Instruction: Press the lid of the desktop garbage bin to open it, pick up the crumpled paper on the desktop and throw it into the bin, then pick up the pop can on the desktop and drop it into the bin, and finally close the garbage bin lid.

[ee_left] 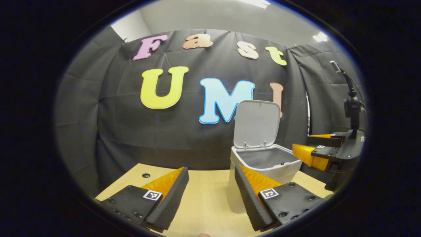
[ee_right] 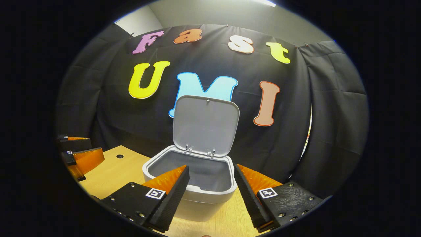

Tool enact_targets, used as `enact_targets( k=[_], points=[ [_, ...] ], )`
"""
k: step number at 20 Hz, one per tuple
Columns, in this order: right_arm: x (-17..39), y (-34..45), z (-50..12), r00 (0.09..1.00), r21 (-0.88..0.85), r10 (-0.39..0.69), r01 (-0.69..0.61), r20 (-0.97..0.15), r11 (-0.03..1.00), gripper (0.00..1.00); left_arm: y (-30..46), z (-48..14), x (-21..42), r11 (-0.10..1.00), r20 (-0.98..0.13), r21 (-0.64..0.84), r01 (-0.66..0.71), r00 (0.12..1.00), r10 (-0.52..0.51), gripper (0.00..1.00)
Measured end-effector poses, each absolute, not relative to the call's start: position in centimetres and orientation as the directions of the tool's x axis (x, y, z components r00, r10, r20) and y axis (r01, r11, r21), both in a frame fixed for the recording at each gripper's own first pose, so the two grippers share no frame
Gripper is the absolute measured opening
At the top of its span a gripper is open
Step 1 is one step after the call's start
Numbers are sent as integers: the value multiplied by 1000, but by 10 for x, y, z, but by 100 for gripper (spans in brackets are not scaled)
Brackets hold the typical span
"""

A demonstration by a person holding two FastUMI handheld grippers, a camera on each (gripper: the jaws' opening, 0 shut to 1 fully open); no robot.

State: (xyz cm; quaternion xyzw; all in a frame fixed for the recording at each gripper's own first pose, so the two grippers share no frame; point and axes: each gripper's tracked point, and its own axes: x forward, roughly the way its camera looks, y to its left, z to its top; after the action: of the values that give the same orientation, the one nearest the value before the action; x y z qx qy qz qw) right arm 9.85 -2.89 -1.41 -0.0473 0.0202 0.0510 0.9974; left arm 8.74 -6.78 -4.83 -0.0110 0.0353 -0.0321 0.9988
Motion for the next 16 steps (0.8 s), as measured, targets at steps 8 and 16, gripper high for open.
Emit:
enact_targets(
  k=[8,16],
  points=[
    [114,-23,29,992,-88,125,-125,-10,988,88,-70,-40,84,997,-49,-1,76,996,-76,93],
    [149,-5,79,987,-59,162,-161,16,985,87,-68,-45,84,996,-59,-15,91,994,-92,92]
  ],
)
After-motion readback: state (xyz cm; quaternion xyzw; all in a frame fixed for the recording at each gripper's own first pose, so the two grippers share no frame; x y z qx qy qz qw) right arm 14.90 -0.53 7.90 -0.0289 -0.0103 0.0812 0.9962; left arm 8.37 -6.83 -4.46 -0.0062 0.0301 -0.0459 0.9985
